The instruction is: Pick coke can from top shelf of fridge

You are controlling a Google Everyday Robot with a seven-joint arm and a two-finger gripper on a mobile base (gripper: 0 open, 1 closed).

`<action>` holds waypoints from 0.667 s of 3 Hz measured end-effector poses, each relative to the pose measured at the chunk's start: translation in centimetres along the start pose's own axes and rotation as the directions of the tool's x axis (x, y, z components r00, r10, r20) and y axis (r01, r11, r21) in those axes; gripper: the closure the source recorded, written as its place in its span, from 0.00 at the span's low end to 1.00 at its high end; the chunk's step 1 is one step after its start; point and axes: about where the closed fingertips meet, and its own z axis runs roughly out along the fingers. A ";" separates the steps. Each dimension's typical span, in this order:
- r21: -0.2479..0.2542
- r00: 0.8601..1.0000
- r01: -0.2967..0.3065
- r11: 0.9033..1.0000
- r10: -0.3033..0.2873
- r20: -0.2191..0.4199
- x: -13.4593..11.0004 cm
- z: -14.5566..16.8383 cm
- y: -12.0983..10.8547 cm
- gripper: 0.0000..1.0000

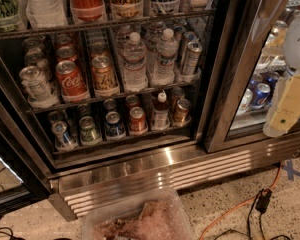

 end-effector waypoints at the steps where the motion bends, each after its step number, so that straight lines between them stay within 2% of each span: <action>1: 0.000 1.000 0.000 1.000 0.000 0.000 0.0 0.0 0.0 0.00; 2: 0.017 1.000 -0.009 1.000 0.009 0.030 -0.5 0.3 -0.7 0.00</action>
Offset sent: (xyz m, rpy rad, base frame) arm 0.0199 0.0055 -0.0046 0.0643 -0.0352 -0.0113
